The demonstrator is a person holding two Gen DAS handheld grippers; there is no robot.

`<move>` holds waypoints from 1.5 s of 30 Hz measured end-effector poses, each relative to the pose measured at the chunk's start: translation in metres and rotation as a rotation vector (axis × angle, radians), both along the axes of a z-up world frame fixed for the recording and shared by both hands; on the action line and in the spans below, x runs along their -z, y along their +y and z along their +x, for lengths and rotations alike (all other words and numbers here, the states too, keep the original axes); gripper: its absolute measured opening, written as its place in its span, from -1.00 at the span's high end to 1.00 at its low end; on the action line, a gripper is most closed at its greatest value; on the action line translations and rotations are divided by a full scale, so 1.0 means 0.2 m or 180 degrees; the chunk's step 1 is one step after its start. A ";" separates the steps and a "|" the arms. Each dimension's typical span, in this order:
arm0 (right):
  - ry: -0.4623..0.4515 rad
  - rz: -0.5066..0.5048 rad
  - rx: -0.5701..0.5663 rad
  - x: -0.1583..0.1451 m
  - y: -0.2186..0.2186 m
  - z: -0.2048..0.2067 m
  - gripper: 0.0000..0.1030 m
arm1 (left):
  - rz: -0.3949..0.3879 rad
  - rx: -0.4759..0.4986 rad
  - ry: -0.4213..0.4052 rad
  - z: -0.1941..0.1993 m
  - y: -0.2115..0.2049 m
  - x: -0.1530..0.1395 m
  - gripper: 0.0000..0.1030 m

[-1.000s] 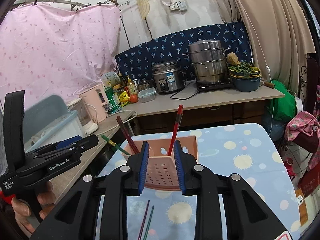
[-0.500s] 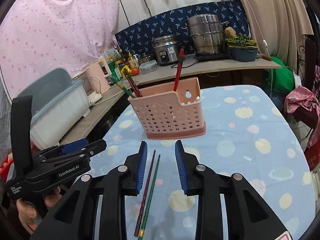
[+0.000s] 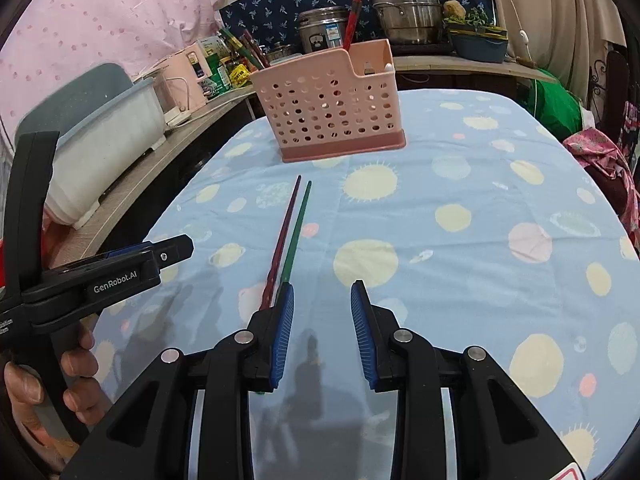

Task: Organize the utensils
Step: 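Move the right gripper back toward the remaining chopsticks, then grasp the green chopstick with the right gripper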

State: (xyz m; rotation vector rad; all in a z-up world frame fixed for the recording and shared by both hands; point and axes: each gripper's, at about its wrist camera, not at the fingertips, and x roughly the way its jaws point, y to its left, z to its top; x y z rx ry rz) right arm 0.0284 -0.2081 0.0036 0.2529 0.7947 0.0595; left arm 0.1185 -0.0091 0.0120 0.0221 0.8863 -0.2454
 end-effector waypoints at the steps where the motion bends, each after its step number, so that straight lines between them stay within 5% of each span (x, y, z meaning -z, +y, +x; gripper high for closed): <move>1: 0.0022 0.0016 -0.0001 0.02 0.01 -0.01 0.43 | 0.0000 0.0001 0.0032 -0.01 0.00 0.02 -0.04; 28: 0.0191 -0.0290 -0.0281 0.19 0.27 -0.10 0.43 | 0.0043 0.0052 0.0233 -0.14 0.02 0.17 -0.16; 45: 0.0158 -0.0396 -0.0132 0.20 0.21 -0.10 0.87 | 0.0045 0.0098 0.0250 -0.16 -0.02 0.18 -0.29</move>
